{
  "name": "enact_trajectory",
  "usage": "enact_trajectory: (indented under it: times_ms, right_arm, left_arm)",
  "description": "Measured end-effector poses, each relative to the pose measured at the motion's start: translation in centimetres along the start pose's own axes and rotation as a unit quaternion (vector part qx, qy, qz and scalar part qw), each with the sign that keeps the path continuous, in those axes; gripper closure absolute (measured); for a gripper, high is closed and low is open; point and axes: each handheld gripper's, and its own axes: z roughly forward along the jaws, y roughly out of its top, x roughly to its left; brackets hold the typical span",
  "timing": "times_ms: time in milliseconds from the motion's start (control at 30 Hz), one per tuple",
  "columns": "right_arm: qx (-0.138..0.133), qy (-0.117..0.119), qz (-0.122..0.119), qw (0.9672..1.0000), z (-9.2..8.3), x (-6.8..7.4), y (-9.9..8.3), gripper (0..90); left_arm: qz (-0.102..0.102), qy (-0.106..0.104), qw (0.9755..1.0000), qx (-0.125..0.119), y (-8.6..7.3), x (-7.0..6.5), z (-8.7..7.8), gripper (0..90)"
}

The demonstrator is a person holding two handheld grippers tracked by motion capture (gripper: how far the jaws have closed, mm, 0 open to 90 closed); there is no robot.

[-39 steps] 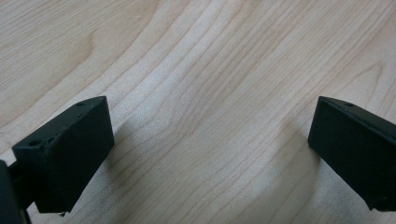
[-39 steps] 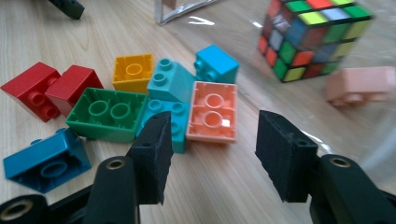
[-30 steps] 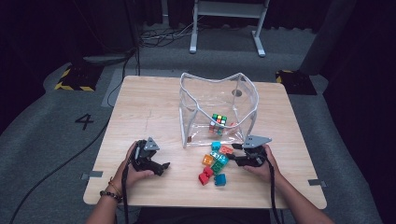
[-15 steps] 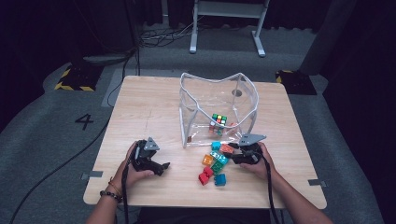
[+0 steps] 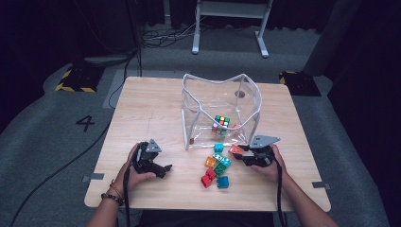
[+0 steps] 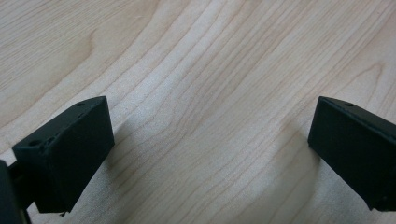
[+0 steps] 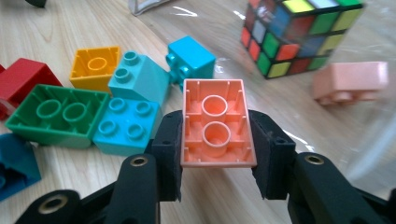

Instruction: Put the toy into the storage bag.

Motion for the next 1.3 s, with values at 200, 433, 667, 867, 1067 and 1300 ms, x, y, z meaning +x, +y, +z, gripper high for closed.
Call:
enact_trajectory:
  times_ms: [200, 433, 667, 867, 1067, 1300]
  right_arm:
    - [-0.009, -0.014, 0.006, 0.9998, -2.6, -1.0, -0.7, 59.0]
    - [-0.025, -0.048, 0.029, 0.9981, -5.6, -3.1, -1.9, 59.0]
    - [-0.043, -0.079, 0.054, 0.9945, -7.1, -5.0, -2.0, 59.1]
    - [-0.051, -0.098, 0.066, 0.9917, -7.7, -6.3, -1.5, 59.1]
    - [-0.066, -0.121, 0.072, 0.9878, -8.8, -7.8, -0.2, 59.0]
    - [-0.088, -0.132, 0.076, 0.9843, -10.0, -9.1, 1.9, 59.1]
  left_arm:
    - [-0.003, -0.003, 1.0, 0.001, 0.0, 0.0, 0.0, 0.4]
    - [-0.003, -0.003, 1.0, 0.0, 0.0, 0.0, 0.0, 0.4]
    - [0.002, 0.002, 1.0, 0.0, 0.0, 0.0, 0.0, 0.4]
    - [-0.002, -0.002, 1.0, 0.0, 0.0, 0.0, 0.0, 0.4]
    - [0.001, 0.001, 1.0, 0.001, 0.0, 0.0, 0.0, 0.4]
    - [-0.001, -0.001, 1.0, 0.001, 0.0, 0.0, 0.0, 0.4]
